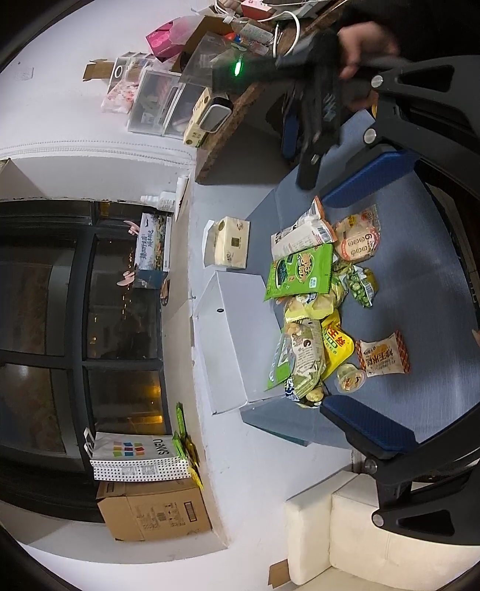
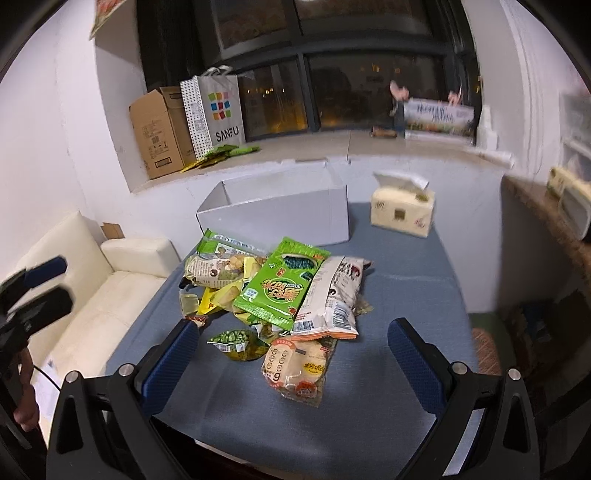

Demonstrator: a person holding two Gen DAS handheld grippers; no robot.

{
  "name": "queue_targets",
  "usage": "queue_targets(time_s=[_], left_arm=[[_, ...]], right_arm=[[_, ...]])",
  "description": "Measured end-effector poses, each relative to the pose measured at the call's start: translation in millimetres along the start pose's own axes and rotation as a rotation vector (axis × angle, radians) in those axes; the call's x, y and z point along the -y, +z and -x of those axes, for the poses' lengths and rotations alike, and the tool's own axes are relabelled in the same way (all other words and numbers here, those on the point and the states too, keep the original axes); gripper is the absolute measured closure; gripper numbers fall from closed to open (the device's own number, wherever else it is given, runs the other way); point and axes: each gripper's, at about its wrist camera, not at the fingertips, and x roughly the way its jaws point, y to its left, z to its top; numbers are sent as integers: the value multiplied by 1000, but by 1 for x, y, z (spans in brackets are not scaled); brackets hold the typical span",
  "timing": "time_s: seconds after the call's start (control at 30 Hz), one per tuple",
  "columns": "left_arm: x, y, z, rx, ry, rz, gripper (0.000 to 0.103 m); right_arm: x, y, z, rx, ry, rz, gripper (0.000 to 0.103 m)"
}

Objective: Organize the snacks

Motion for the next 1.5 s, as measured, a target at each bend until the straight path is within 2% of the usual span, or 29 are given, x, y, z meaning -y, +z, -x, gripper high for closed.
queue_targets(time_s=[0.33, 0.47, 0.53, 0.57, 0.6, 0.63, 0.7, 0.8, 0.97, 1.17, 1.3, 1.4, 1.5], left_arm=[[-5, 1, -12, -24, -10, 16, 0], [-5, 0, -24, -41, -14, 7, 0], [-2, 0, -30, -38, 20, -9, 0], [0, 0, -32, -29, 31, -15, 0], [1, 0, -34, -23, 35, -22, 0], [3, 1, -37, -21, 34, -30, 0], [7, 2, -45, -30, 25, -40, 0], [13, 5, -57, -44, 0, -51, 0], [29, 12, -94, -131, -52, -57, 0], [71, 11, -149, -227, -36, -108, 0], [93, 10, -189, -284, 19, -107, 0], [99, 12, -228, -345, 108, -85, 0], [104, 10, -255, -374, 169, -110, 0]], right_arm=[[67, 24, -114, -179, 95, -189, 0], [75, 29, -148, -226, 122, -221, 0], [77, 27, -161, -261, 125, -239, 2], [77, 25, -169, -289, 124, -242, 11], [76, 23, -174, -303, 130, -236, 29], [75, 21, -178, -321, 131, -224, 36], [74, 19, -172, -309, 129, -203, 48], [76, 20, -155, -280, 133, -199, 60], [87, 21, -125, -225, 145, -205, 62], [98, 13, -87, -153, 147, -199, 64], [118, 4, -56, -97, 122, -242, 64], [135, -8, -27, -49, 91, -280, 64], [151, -22, -2, -12, 66, -324, 64]])
